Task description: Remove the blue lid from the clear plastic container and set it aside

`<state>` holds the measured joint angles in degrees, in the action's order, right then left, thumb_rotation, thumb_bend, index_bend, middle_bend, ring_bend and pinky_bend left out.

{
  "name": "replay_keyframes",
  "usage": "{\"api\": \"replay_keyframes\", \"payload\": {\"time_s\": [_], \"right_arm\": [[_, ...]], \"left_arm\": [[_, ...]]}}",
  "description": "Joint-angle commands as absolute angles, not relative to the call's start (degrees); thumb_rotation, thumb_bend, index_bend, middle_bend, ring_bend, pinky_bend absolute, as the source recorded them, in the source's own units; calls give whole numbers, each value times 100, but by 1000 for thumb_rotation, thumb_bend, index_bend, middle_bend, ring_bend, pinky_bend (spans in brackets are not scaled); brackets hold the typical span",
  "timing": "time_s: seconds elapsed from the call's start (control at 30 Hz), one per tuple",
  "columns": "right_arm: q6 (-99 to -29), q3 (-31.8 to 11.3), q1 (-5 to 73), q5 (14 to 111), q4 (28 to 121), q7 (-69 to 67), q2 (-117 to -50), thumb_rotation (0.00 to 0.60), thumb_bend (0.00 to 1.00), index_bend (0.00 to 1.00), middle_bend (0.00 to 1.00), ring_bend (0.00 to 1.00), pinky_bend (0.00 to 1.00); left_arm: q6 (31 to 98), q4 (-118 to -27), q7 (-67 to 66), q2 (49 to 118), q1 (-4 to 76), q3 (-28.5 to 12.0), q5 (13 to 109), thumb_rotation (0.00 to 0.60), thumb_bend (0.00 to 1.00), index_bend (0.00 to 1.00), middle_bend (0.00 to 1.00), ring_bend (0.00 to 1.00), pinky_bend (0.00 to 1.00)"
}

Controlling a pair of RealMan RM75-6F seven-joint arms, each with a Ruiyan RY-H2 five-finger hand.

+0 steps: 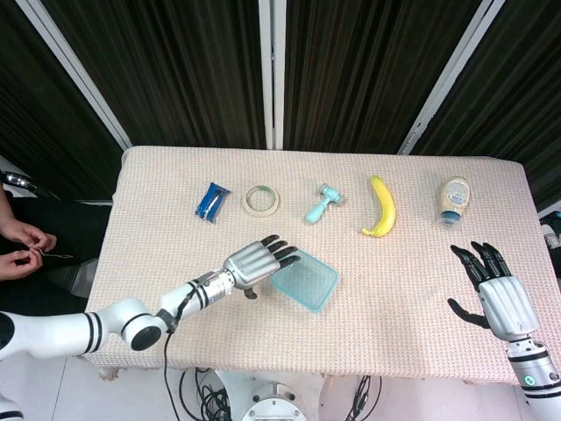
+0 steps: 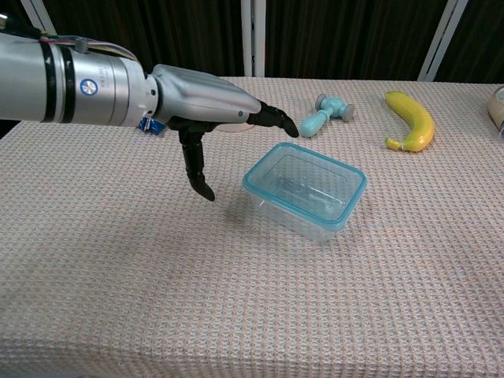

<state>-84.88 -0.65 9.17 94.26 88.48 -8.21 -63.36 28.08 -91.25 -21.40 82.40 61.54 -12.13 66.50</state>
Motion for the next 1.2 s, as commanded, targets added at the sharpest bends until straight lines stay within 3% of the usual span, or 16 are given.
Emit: {"api": "replay_keyframes", "payload": {"time_s": [0.03, 0.77, 1.03, 1.2], "right_arm": [[-8475, -65, 917, 9409, 8804, -875, -6357, 600, 164, 0, 156, 0, 52], [-8335, -78, 957, 9294, 8487, -1191, -6457, 600, 164, 0, 161, 0, 52], [-8321, -71, 950, 9274, 8440, -1222, -6494, 600, 163, 0, 163, 0, 52], [-8300, -59, 954, 9279, 8430, -1214, -6516, 600, 163, 0, 166, 0, 52]], "left_arm": [[2542, -8750, -2326, 8524, 6689, -1173, 5917, 600, 0, 0, 0, 0, 0], [2962, -8317, -2774, 8930, 8262, -289, 3431, 600, 0, 0, 2, 0, 0], [3037, -8355, -2687, 8965, 8512, -73, 3024, 600, 0, 15, 84, 6, 61], [3144, -8352, -2542, 9014, 8536, -61, 2941, 600, 0, 121, 193, 88, 125]]}}
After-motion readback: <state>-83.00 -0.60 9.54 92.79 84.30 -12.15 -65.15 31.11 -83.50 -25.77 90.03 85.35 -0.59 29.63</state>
